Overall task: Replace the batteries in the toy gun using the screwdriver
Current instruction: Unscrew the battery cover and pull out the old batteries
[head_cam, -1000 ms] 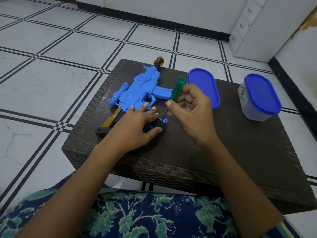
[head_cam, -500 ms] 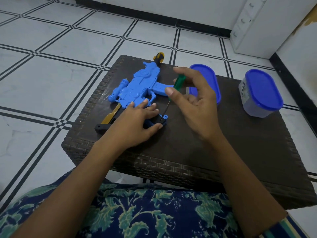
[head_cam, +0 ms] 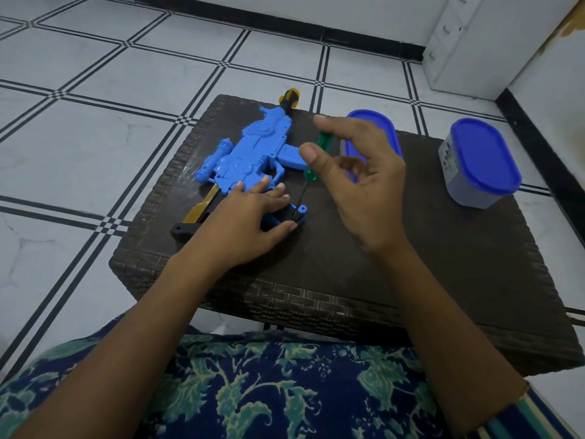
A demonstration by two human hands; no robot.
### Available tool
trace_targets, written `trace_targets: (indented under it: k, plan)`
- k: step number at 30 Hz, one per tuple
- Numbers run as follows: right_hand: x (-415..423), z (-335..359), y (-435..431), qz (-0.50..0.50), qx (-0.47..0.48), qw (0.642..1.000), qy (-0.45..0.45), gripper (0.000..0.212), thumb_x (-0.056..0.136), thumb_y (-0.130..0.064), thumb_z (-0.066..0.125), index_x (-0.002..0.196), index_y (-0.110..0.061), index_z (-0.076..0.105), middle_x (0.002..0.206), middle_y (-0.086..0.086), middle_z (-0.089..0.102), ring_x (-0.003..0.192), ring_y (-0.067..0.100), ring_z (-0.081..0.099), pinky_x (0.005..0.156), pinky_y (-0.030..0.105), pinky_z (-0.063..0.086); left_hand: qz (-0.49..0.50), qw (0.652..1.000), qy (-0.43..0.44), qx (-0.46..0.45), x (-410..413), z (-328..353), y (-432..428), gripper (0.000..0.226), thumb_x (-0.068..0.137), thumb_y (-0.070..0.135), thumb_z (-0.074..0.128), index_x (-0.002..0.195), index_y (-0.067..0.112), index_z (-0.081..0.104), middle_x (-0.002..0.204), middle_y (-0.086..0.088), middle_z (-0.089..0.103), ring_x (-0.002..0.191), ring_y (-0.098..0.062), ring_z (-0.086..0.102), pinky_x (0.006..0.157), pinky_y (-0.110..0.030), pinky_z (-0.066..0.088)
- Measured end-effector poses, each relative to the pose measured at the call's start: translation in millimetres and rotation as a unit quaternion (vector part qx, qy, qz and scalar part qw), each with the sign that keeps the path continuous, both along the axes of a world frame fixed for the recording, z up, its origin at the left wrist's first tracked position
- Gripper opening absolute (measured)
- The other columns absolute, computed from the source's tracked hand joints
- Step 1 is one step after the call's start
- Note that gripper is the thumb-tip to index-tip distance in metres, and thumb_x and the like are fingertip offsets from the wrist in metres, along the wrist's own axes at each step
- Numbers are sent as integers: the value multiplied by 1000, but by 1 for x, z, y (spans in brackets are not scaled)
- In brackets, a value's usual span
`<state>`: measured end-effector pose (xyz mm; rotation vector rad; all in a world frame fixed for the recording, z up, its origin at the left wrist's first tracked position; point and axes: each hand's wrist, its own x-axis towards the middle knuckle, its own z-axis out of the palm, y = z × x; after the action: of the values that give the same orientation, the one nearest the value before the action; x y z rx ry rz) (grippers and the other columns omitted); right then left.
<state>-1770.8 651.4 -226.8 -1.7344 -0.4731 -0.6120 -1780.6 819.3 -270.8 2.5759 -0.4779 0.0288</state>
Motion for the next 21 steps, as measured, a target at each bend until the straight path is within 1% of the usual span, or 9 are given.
trace_targets:
  k: [2,4,6,8,9,11,14,18,21]
  plan:
    - [1,1,0,-13,6,1000,-23,22,83,-11,76,104,-9,70,99,11,63,96,23,63,69,30,55,0,1000,0,3,0,0,0,55,89,42,59,139,20,49,152,6,36,146,-10,17,119,-38,9]
    - [2,1,-2,-17,11,1000,-24,19,84,-7,74,103,-9,70,96,6,65,93,21,66,72,35,58,0,1000,-1,6,0,0,0,55,90,42,58,139,20,49,152,7,36,146,-10,17,119,-38,9]
    - [3,0,-3,-15,17,1000,-10,22,87,-3,70,109,-4,68,100,6,68,96,20,67,78,39,59,-1,1000,1,8,1,0,0,55,90,43,58,139,21,48,152,7,35,146,-10,17,120,-38,10]
    - [2,0,-4,-13,25,1000,3,27,89,2,65,116,2,63,105,9,68,102,16,67,83,35,58,-1,1000,4,8,1,0,0,56,89,43,58,140,22,47,152,8,35,146,-10,16,120,-38,9]
    - [2,0,-5,-18,22,1000,4,26,89,3,64,115,2,64,104,7,68,101,11,67,83,31,58,-1,1000,5,7,1,0,0,56,89,44,58,140,22,47,152,8,35,146,-9,16,120,-38,9]
    - [2,0,-6,-37,4,999,-1,20,90,3,62,109,1,67,98,-2,68,93,0,65,81,23,55,0,1000,3,5,1,0,0,56,89,43,58,139,21,48,152,8,35,145,-9,16,120,-37,8]
    - [4,0,-7,-43,-2,999,-4,18,90,2,62,106,1,69,96,-7,67,88,-5,63,79,19,53,1,1000,-2,-2,1,0,0,55,89,41,60,138,20,50,151,7,37,145,-10,18,119,-37,9]
    - [1,1,-5,-20,-20,1000,-11,17,90,0,64,107,0,69,98,-2,69,90,0,64,75,22,55,1,1000,-1,-3,1,0,0,55,89,40,60,138,19,49,151,7,37,145,-10,17,119,-37,8]
    - [-3,0,0,10,-7,1000,-6,22,85,-6,74,106,-2,68,94,10,71,90,18,70,65,28,57,1,1000,-4,-3,1,-1,0,55,89,42,59,138,19,50,151,6,37,145,-10,18,119,-39,9]
